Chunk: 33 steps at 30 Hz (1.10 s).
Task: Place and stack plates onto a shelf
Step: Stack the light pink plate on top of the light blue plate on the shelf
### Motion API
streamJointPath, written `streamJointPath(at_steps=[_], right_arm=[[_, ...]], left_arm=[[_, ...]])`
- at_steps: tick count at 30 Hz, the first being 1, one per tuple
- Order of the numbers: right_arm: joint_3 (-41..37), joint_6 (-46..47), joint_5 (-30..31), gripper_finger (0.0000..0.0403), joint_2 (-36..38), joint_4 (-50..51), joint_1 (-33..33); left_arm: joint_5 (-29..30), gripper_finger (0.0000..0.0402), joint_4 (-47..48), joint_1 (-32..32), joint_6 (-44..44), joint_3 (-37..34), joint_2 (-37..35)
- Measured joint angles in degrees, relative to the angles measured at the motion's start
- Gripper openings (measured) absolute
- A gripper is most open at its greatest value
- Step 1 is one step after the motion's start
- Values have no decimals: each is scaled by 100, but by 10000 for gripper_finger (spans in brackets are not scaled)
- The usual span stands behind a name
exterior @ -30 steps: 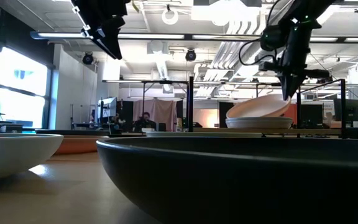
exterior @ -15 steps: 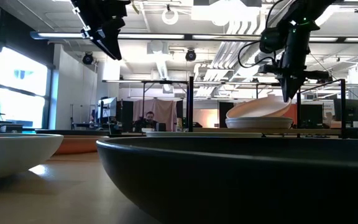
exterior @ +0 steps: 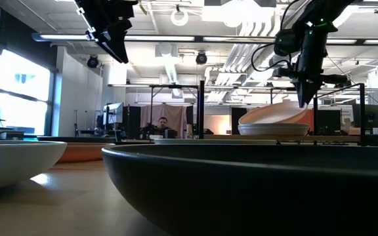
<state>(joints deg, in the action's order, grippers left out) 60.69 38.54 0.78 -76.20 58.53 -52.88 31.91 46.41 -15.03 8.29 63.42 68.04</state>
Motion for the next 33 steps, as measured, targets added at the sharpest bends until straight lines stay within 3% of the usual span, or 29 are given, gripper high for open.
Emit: streamJointPath(at_steps=[33], right_arm=[[0,0,1,1,0,153,-149]], left_arm=[[-3,133,0,0,2,0,1]])
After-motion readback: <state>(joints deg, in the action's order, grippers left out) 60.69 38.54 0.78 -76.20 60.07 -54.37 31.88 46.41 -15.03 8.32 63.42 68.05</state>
